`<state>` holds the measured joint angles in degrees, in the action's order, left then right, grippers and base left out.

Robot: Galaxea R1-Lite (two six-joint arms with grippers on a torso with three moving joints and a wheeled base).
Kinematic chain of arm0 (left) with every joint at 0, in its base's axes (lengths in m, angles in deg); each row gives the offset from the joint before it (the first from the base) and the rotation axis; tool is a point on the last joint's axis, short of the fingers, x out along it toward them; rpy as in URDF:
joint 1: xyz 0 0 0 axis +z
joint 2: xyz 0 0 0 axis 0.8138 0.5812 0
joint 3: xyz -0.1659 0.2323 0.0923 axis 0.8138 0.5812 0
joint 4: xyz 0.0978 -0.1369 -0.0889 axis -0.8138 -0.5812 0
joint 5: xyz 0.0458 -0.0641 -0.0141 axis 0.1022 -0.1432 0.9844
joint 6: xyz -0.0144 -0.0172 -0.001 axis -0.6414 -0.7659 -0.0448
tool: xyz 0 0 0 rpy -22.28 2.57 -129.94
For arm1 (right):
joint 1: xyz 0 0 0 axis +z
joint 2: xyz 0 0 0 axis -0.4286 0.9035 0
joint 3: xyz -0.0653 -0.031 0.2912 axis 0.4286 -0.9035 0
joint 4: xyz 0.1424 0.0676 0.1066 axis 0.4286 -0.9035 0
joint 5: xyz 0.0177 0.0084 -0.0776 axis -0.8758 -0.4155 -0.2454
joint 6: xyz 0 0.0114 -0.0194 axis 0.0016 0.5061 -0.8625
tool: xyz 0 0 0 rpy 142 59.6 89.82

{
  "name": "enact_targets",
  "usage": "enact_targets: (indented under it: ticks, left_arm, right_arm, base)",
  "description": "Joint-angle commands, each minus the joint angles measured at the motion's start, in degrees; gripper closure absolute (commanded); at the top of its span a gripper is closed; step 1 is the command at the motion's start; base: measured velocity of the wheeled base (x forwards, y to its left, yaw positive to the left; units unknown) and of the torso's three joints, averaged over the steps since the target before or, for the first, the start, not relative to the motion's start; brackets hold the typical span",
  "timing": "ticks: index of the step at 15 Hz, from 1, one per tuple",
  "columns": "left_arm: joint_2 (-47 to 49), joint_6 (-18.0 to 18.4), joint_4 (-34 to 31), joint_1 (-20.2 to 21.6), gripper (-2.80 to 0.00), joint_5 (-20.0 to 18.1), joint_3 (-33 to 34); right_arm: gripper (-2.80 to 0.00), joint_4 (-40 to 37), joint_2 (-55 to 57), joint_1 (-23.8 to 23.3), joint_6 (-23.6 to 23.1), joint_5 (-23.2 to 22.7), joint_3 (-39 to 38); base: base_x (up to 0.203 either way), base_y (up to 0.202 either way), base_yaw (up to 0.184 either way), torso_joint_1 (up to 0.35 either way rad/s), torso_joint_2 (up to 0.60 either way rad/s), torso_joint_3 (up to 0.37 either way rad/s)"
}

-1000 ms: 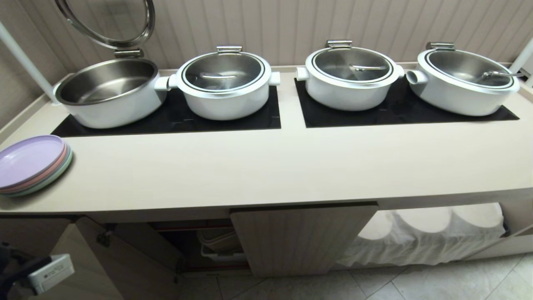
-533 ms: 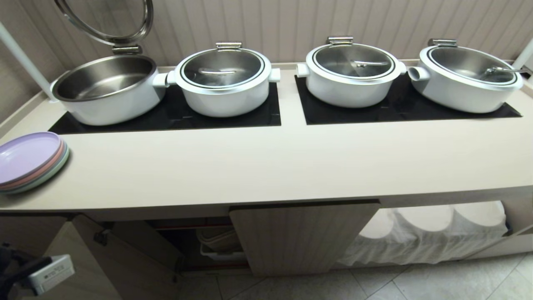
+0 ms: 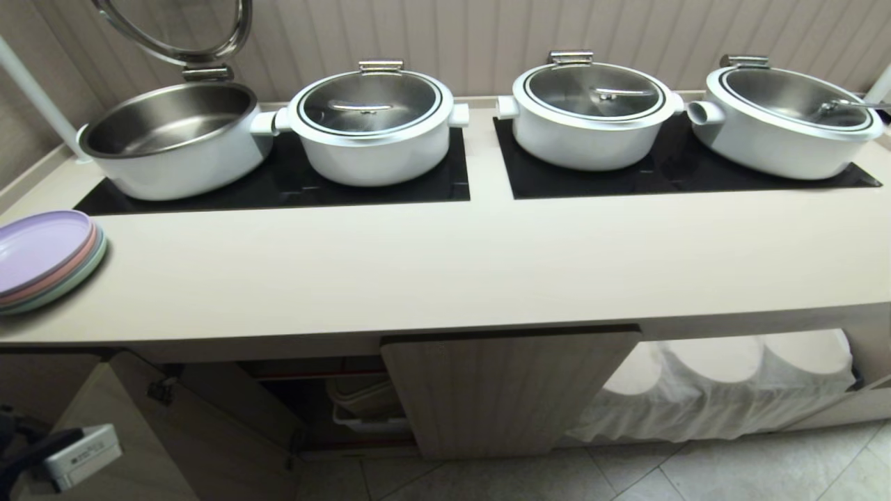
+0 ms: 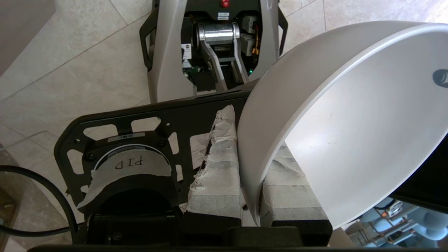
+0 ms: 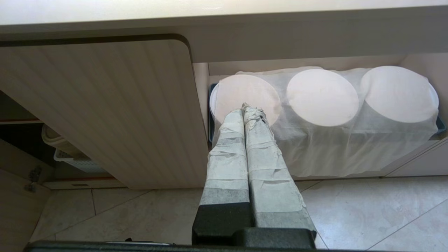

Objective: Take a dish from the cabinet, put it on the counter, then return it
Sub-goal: Put it back into the cabinet

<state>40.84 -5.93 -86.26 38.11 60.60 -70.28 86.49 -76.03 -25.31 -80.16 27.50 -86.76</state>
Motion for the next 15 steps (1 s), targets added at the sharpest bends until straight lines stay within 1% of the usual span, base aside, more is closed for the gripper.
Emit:
enact_targets:
  ticks: [1,13,15]
  left_arm:
    - [0.04,-0.14,-0.26,0.01,0.0,-0.11,0.07]
    - [0.21,0.04,-0.26,-0.08,0.0,-0.2,0.07]
    - [0.13,0.04,-0.26,0.01,0.0,0.24,0.16]
  right_arm:
    - [0.0,0.0,0.06,0.01,0.03,0.02,0.0]
    - [0.0,0.0,0.06,0.01,0.03,0.02,0.0]
    - [0.0,0.0,0.06,0.01,0.03,0.02,0.0]
  base:
    - [0.0,0.0,0.0,-0.145,0.31,0.15]
    - [0.0,0.0,0.0,-0.149,0.31,0.166]
    - [0.0,0.0,0.0,-0.159,0.32,0.163]
